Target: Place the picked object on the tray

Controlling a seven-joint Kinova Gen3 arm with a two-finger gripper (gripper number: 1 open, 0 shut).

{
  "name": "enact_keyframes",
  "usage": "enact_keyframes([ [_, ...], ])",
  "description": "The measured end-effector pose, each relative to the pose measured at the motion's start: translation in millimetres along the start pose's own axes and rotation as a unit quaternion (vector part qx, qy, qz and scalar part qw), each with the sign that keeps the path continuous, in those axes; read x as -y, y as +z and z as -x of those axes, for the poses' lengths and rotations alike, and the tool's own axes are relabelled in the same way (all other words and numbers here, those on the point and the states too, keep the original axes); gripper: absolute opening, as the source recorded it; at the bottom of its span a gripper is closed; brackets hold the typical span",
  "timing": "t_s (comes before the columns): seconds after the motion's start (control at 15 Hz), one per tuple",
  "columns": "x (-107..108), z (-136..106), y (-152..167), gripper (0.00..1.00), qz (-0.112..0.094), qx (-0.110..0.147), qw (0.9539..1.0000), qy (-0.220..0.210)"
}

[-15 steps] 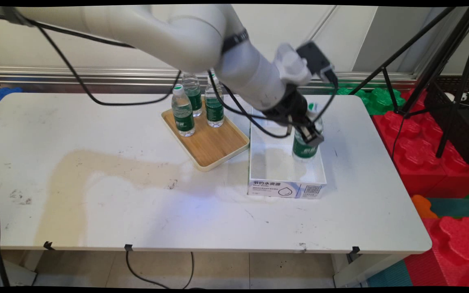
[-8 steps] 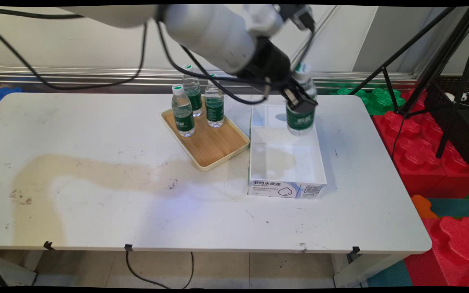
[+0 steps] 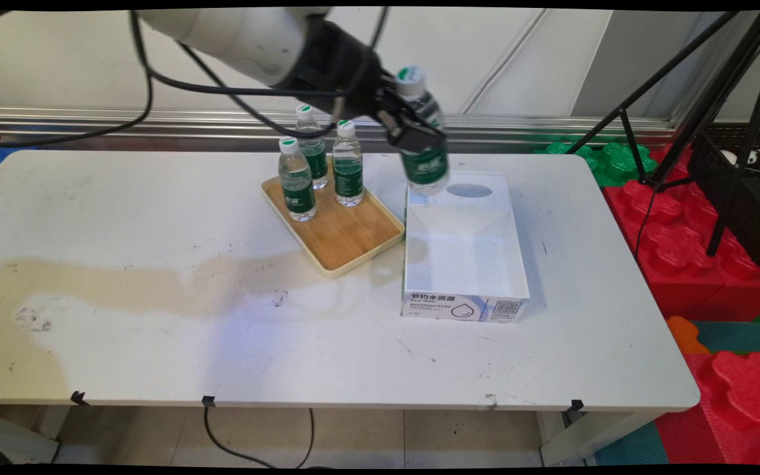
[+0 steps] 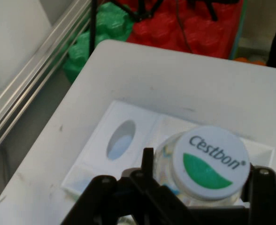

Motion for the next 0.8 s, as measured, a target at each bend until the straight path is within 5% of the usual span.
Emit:
enact_keyframes([
  [0.4, 22, 34, -19, 0.00, -0.029, 0.020, 0.9985, -0.041],
  [0.8, 42, 64, -2, 0.00, -0.054, 0.057, 0.9952, -0.057],
])
